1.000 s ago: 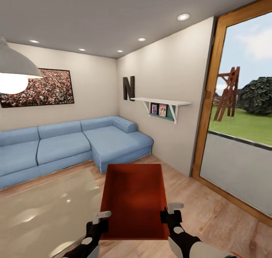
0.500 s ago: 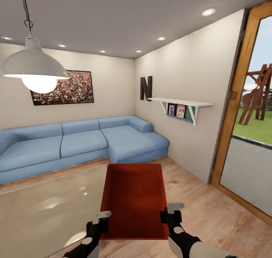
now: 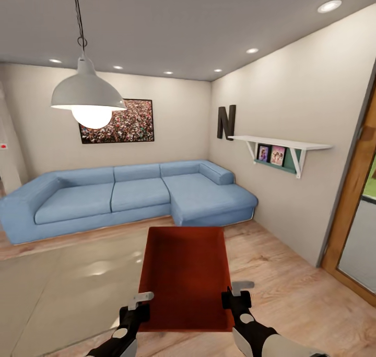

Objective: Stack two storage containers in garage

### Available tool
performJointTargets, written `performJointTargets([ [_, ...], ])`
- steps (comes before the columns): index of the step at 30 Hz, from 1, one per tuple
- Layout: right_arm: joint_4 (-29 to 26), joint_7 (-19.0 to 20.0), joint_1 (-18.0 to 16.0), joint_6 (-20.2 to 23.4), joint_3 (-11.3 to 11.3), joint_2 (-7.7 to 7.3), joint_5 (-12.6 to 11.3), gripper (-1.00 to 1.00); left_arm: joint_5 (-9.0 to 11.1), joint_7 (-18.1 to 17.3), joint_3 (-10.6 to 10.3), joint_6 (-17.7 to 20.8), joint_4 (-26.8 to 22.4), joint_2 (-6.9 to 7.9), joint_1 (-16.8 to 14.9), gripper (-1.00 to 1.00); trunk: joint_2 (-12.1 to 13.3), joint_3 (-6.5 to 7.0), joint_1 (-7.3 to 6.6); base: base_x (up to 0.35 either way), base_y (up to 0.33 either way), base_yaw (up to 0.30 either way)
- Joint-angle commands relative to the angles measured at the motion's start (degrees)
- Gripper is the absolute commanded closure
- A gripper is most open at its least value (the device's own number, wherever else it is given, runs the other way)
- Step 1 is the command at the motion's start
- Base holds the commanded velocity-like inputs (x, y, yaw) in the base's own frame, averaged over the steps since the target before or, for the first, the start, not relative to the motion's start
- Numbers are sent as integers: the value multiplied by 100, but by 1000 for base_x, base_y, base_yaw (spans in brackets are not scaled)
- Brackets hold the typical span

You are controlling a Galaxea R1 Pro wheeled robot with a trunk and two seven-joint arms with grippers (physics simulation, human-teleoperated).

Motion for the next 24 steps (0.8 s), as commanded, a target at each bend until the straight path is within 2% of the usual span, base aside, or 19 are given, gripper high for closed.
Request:
performJointTargets([
  [1, -7, 37, -5, 20, -237, -2, 52, 100, -59, 51, 109, 11, -16, 16, -5, 100, -7, -8, 1, 0, 0, 300],
  [24, -9, 122, -6, 21, -237, -10, 52, 100, -72, 47, 109, 11, -9, 18, -5, 100, -7, -8, 1, 0, 0, 300],
])
